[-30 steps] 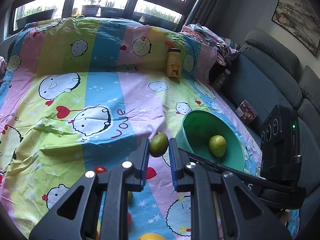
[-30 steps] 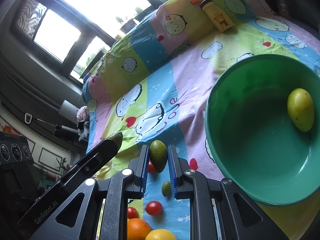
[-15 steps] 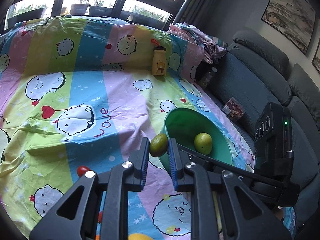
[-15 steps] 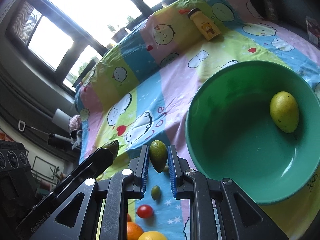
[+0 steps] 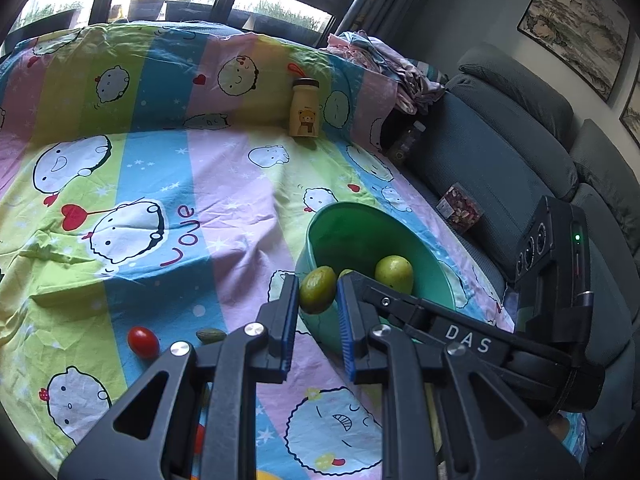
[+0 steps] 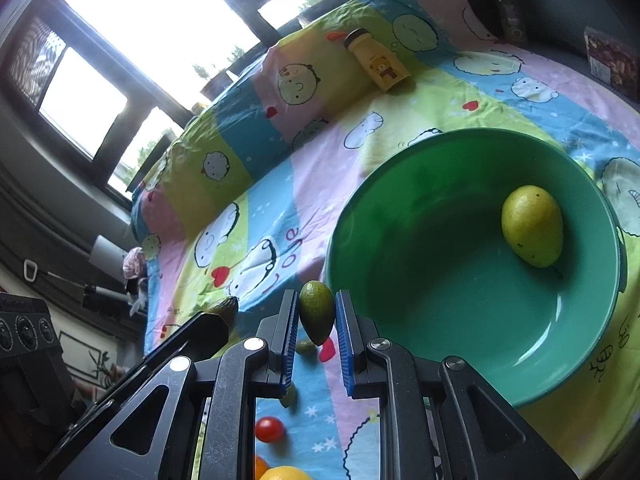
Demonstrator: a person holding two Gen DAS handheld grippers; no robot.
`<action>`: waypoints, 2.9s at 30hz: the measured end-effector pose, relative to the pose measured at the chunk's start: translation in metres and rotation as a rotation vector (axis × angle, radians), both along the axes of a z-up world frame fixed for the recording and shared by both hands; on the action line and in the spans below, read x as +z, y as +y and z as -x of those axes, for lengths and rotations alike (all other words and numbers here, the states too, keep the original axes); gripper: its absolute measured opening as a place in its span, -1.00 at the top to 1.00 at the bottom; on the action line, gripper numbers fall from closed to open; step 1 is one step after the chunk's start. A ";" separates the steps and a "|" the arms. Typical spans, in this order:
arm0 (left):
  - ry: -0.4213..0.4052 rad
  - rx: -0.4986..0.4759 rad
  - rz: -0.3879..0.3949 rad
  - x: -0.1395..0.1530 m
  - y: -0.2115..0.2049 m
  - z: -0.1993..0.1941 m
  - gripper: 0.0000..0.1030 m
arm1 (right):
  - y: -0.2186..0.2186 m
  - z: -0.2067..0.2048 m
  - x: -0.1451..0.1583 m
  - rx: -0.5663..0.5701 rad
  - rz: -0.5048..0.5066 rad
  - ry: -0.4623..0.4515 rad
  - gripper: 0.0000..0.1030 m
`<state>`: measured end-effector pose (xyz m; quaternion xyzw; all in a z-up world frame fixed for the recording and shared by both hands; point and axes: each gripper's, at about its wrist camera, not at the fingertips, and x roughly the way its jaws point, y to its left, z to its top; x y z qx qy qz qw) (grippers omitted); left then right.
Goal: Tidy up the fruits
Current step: 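Carry the green olive in the left tool over the green basin, then lower the olive into the basin and open the left tool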
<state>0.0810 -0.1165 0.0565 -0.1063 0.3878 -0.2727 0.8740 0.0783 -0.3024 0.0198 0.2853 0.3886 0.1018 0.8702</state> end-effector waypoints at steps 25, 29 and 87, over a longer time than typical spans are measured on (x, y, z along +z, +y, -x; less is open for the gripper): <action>0.039 -0.094 0.027 -0.016 -0.038 -0.005 0.64 | -0.031 0.007 -0.002 -0.105 -0.012 0.009 0.64; 0.058 -0.104 0.040 -0.019 -0.043 -0.007 0.63 | -0.035 0.009 -0.002 -0.130 0.004 0.017 0.64; 0.097 -0.163 -0.041 -0.049 -0.091 -0.011 0.63 | -0.062 0.007 -0.024 -0.239 0.058 0.141 0.63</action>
